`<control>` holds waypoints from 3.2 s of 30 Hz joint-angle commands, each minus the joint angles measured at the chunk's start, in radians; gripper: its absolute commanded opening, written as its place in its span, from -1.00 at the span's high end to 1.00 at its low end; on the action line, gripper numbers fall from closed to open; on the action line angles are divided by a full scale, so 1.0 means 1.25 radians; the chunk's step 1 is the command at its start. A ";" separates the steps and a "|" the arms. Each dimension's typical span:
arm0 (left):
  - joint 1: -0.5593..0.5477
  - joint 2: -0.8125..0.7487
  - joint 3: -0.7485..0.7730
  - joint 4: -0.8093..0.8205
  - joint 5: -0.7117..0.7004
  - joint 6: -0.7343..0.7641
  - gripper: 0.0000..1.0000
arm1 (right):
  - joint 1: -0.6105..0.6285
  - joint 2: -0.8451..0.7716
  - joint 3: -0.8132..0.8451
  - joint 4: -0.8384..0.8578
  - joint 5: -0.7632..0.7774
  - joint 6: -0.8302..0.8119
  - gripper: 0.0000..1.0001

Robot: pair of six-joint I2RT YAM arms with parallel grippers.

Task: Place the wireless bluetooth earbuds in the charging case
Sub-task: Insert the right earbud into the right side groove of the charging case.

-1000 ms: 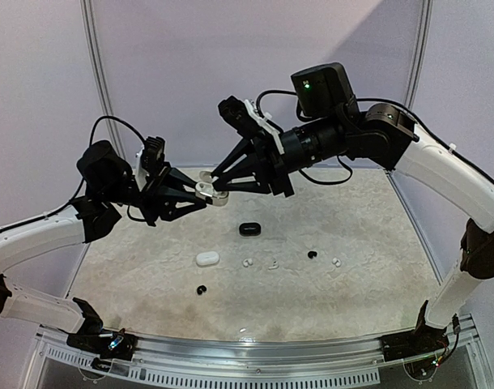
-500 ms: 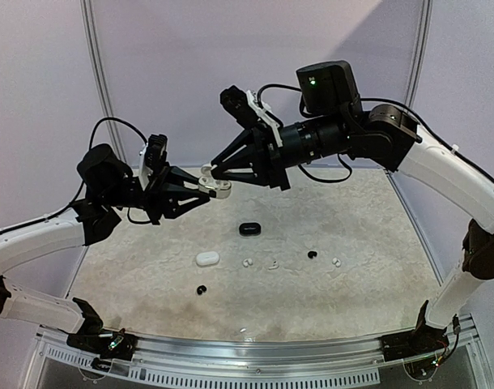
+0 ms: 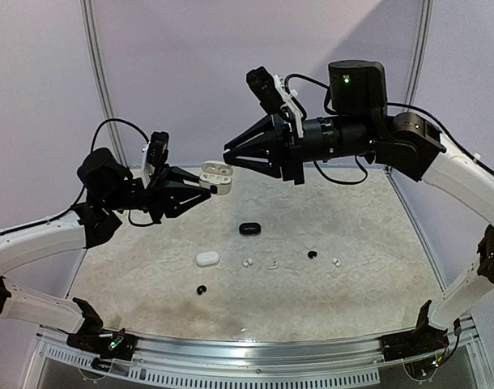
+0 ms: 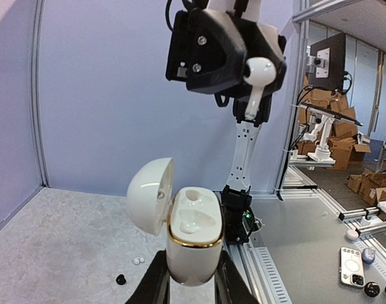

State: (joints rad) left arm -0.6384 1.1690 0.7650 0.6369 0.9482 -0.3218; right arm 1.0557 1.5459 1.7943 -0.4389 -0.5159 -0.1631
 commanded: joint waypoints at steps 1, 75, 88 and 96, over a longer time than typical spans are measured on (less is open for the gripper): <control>-0.008 -0.016 -0.017 0.039 -0.013 0.030 1.00 | 0.005 -0.012 -0.061 0.073 0.065 0.037 1.00; -0.012 -0.022 -0.025 0.060 -0.065 0.081 1.00 | 0.005 0.103 0.042 -0.104 0.134 -0.080 1.00; -0.011 -0.022 -0.029 0.077 -0.069 0.076 1.00 | 0.005 0.101 0.042 -0.120 0.140 -0.093 0.68; -0.011 -0.021 -0.027 0.077 -0.065 0.074 1.00 | 0.006 0.104 0.043 -0.119 0.146 -0.092 0.52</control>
State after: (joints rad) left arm -0.6415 1.1564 0.7364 0.6765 0.8738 -0.2321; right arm 1.0557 1.6512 1.8374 -0.5316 -0.3565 -0.2722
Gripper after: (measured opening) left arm 0.216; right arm 0.215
